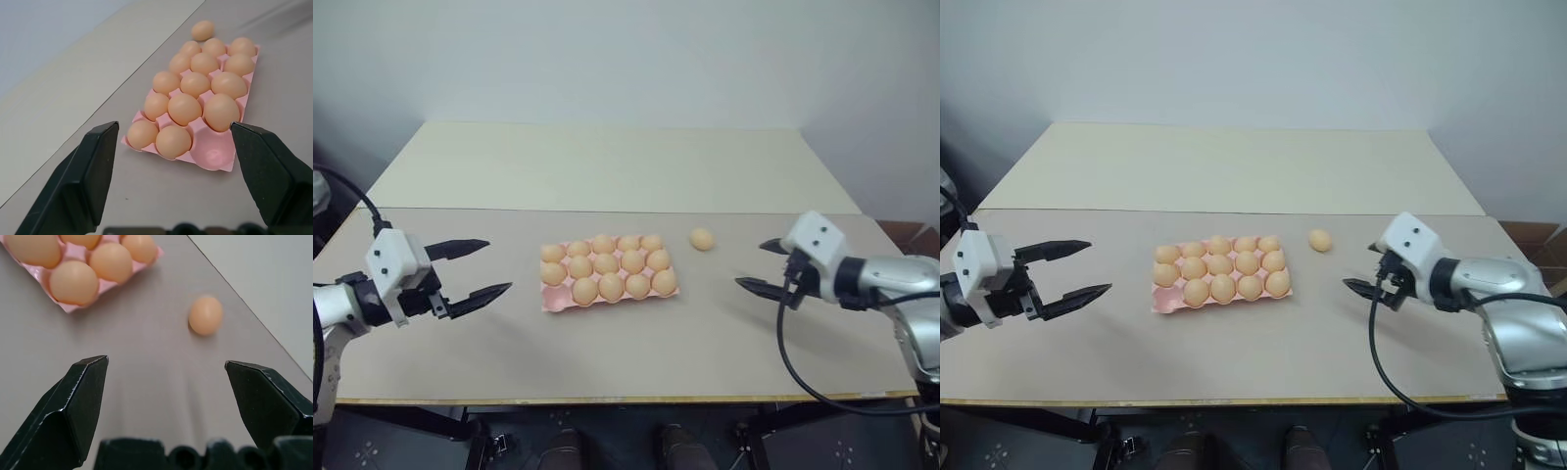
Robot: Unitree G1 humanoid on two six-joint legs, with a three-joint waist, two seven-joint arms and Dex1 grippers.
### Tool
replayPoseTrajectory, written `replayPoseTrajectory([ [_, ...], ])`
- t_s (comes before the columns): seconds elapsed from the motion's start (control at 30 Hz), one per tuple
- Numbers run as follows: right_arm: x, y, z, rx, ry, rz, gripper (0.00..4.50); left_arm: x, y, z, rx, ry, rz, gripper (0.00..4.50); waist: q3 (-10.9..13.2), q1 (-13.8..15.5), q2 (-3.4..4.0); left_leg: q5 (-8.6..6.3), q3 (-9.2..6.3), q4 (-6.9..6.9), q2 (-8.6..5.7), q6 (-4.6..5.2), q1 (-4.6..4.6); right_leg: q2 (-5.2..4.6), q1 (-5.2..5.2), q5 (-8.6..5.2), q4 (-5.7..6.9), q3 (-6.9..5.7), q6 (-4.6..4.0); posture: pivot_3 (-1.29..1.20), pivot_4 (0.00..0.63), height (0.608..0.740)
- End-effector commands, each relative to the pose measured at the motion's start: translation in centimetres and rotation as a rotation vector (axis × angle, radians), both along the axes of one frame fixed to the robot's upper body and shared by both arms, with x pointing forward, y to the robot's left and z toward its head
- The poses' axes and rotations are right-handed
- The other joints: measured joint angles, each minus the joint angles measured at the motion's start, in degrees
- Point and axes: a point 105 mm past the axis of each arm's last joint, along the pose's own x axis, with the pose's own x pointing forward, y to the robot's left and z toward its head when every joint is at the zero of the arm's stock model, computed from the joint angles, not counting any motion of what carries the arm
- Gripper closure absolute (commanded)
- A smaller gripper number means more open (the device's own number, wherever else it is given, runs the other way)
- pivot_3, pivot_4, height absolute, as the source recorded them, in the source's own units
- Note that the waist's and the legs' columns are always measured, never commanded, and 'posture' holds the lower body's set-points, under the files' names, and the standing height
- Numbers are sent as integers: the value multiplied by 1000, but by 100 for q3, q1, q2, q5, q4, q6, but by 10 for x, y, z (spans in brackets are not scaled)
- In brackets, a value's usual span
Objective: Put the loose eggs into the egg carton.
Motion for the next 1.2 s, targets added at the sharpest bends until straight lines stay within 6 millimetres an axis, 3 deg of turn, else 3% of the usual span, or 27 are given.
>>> replayPoseTrajectory([
  [0.03,-11,-7,19,-3,-76,-49,63,1,3,7,22,-44,-2,575,0,-5,0,0,0,0,1,0,0,1,0,-1,0,0,3,0,150,740],
  [0.27,-16,-6,18,-1,-70,-55,63,2,0,5,26,-39,-20,575,0,-2,0,0,0,0,1,0,4,1,2,-5,1,1,8,0,150,740],
  [0.5,-6,0,15,13,-71,-40,63,-2,-4,6,22,-47,-22,575,0,-14,0,0,-1,0,-1,0,0,-1,1,-5,-3,1,9,0,150,740],
  [1.0,99,50,4,137,-132,-24,63,-5,-14,5,16,-53,-25,575,0,-34,0,2,0,0,-1,2,0,6,2,31,1,4,-4,0,150,740],
  [1.2,125,65,-6,117,-115,-20,63,-4,-15,5,20,-53,-27,575,0,-41,1,2,-1,0,3,2,-2,11,1,38,3,4,0,0,150,740],
])
